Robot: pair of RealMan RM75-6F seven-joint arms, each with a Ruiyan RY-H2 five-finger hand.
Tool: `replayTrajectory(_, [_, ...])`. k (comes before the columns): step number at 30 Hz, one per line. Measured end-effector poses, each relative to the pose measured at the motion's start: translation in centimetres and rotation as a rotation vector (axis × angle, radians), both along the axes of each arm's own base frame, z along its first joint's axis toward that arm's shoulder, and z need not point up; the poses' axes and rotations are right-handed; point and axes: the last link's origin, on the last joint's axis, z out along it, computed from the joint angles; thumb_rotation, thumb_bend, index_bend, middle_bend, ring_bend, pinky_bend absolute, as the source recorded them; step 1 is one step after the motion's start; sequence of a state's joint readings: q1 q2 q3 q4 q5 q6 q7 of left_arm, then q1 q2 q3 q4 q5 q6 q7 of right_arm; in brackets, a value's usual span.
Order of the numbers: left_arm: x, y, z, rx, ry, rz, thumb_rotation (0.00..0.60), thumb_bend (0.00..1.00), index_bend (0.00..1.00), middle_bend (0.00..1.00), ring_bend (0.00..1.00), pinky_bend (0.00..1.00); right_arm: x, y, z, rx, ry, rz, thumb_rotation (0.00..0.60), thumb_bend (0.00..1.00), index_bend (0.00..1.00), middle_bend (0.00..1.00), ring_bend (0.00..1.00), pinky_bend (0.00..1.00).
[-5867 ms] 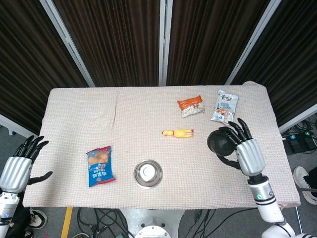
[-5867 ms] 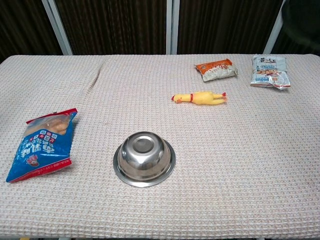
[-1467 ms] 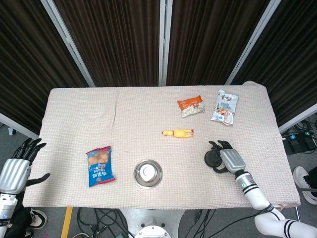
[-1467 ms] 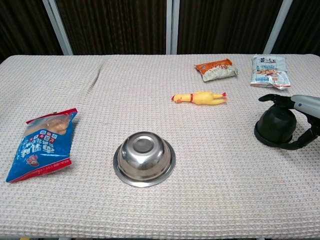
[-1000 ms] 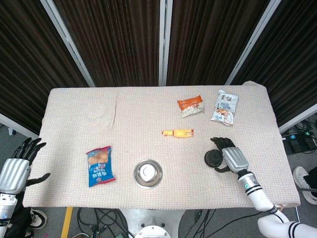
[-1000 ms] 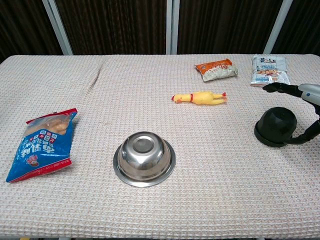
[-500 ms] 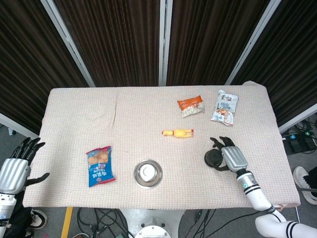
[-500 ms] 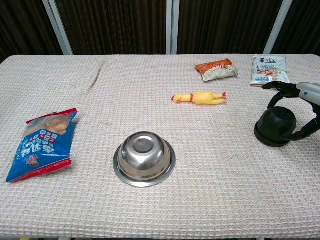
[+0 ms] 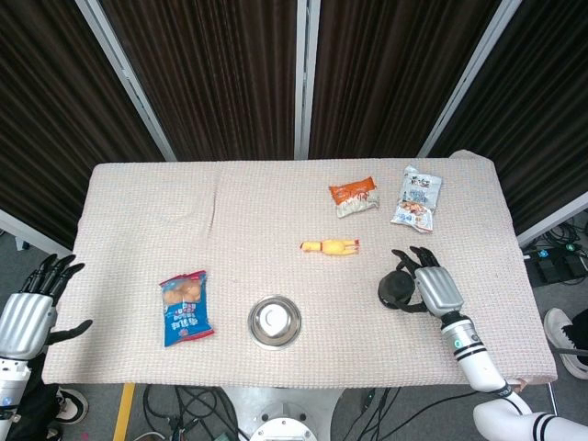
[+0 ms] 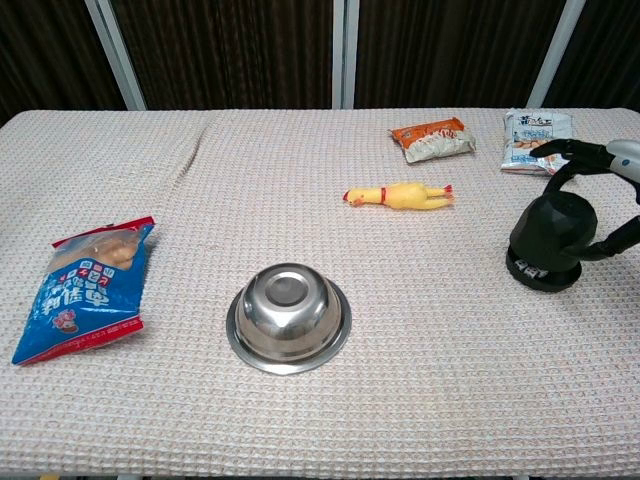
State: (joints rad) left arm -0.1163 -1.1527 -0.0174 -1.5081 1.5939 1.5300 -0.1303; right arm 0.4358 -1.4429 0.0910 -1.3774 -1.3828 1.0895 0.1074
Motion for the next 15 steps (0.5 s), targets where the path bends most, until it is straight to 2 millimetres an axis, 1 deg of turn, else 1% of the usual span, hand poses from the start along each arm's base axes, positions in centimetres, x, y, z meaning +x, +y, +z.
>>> replayTrajectory(2, [0.0, 0.0, 0.0, 0.0, 0.0, -0.001, 0.6, 0.09, 0.16, 0.08, 0.0, 0.16, 0.0, 0.0, 0.7, -0.021, -0.01, 0.0, 0.6, 0.12, 0.11, 0.43, 0.05, 0.0])
replayTrajectory(5, [0.0, 0.0, 0.0, 0.0, 0.0, 0.0, 0.6, 0.09, 0.16, 0.08, 0.0, 0.16, -0.7, -0.1, 1.8, -0.052, -0.011, -0.018, 0.6, 0.12, 0.11, 0.43, 0.06, 0.0])
replayTrajectory(13, [0.1, 0.0, -0.1, -0.004, 0.003, 0.0, 0.6, 0.09, 0.16, 0.08, 0.0, 0.16, -4.2, -0.1, 3.8, -0.09, 0.038, -0.118, 0.6, 0.12, 0.11, 0.43, 0.05, 0.0])
replayTrajectory(15, [0.2, 0.1, -0.1, -0.005, 0.004, -0.001, 0.6, 0.09, 0.16, 0.08, 0.0, 0.16, -4.7, -0.1, 4.0, -0.094, 0.046, -0.129, 0.6, 0.12, 0.11, 0.42, 0.05, 0.0])
